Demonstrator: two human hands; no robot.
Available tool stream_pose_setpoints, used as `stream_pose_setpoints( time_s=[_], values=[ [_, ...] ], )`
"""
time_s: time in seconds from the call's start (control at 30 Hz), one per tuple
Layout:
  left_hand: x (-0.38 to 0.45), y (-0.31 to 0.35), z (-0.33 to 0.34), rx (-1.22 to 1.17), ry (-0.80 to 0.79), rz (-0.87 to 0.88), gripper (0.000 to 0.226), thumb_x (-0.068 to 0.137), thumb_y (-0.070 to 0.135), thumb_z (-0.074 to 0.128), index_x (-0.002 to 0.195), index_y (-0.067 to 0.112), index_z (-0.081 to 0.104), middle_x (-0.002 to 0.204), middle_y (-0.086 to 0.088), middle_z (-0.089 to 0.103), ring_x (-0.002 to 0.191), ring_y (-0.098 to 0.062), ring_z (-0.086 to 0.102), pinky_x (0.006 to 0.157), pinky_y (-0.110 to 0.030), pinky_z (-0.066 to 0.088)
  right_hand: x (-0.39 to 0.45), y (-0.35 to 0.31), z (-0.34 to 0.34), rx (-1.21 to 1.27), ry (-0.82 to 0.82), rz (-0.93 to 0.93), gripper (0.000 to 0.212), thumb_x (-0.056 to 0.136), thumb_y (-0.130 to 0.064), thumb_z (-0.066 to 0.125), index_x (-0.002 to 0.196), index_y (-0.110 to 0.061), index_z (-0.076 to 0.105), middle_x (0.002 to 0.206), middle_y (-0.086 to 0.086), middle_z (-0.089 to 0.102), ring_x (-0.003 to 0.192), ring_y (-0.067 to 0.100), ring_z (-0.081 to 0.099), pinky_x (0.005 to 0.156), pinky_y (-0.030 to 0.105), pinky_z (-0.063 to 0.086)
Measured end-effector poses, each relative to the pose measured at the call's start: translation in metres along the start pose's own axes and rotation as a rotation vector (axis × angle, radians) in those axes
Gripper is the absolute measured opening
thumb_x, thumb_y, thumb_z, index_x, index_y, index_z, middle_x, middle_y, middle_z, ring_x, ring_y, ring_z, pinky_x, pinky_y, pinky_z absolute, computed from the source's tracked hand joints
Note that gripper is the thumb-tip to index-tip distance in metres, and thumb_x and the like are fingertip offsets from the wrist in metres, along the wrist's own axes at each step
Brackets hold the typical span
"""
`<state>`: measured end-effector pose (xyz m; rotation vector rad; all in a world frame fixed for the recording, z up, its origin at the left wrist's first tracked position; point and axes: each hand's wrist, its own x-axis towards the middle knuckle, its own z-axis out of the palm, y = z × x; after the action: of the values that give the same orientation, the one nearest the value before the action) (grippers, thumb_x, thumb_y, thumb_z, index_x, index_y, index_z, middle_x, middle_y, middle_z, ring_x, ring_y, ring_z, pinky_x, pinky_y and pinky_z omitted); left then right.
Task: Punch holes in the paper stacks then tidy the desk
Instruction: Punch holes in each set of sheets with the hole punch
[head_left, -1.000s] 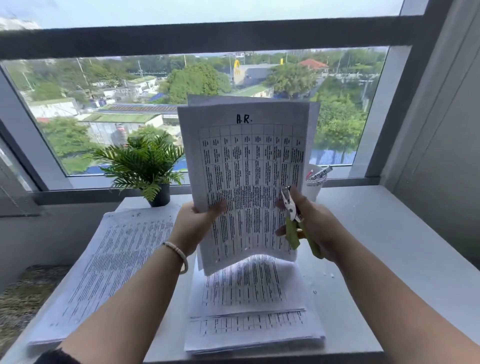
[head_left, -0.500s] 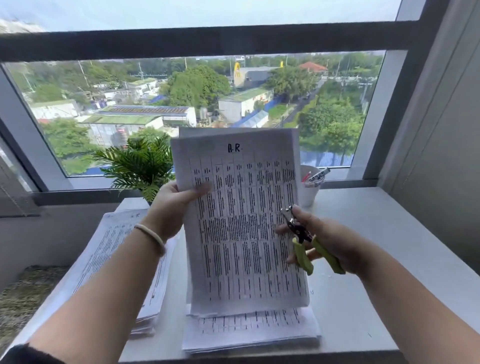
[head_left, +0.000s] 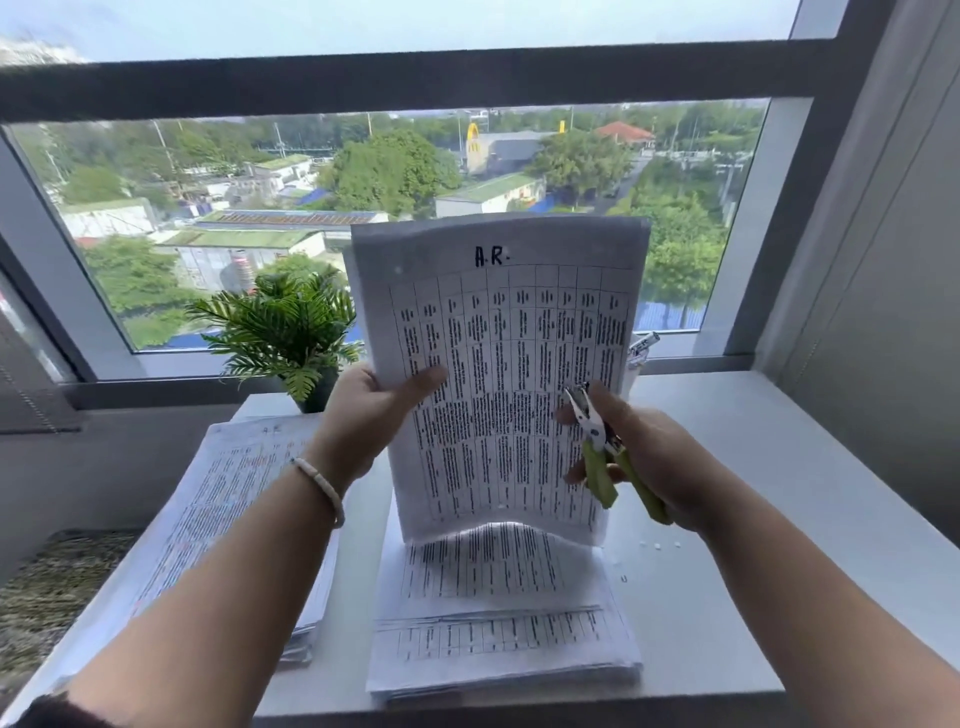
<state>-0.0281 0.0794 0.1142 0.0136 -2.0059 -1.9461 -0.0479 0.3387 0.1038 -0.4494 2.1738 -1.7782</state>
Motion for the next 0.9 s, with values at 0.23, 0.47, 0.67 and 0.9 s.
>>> stream_pose_setpoints(
  time_s=[0.23,0.47,0.67,0.9],
  values=[
    [0.005,0.002,-0.001,0.154,0.027,0.081,0.01,0.081,0.014,0.072,0.09,0.019,0.074,0.091,-0.003,0.075,0.089,-0.022,0.071,0.081,-0.042,0.056,0.002,-0.009,-0.004,-0.006,-0.022,0.095,0.062,0.077,-0.064,0.042,0.101,-0.013,0.068,0.1,0.008,0.072,0.072,0.03,0.07,0.073,0.042,0.056],
    [0.003,-0.025,-0.007,-0.01,-0.063,-0.386,0.022,0.081,0.006,0.07,0.099,-0.004,0.062,0.093,-0.02,0.071,0.075,-0.028,0.071,0.071,-0.041,0.06,0.026,-0.021,-0.052,-0.194,0.025,0.367,0.082,0.079,-0.077,0.029,0.088,-0.002,0.06,0.087,0.016,0.065,0.069,0.031,0.068,0.066,0.035,0.053],
    [-0.029,-0.085,0.016,-0.148,-0.051,-0.604,0.018,0.084,0.004,0.066,0.101,-0.001,0.061,0.09,-0.018,0.072,0.082,-0.034,0.07,0.076,-0.046,0.058,0.05,0.027,-0.061,-0.665,0.248,0.412,0.07,0.099,-0.057,0.019,0.076,-0.004,0.058,0.065,0.008,0.061,0.053,0.022,0.054,0.056,0.027,0.042],
    [-0.037,-0.114,0.024,-0.178,-0.071,-0.632,0.025,0.08,0.005,0.071,0.101,-0.006,0.064,0.098,-0.024,0.07,0.092,-0.04,0.067,0.089,-0.053,0.051,0.076,0.075,-0.065,-0.971,0.272,0.455,0.054,0.099,-0.048,0.019,0.091,-0.013,0.058,0.095,0.011,0.062,0.088,0.027,0.057,0.088,0.035,0.045]
  ],
)
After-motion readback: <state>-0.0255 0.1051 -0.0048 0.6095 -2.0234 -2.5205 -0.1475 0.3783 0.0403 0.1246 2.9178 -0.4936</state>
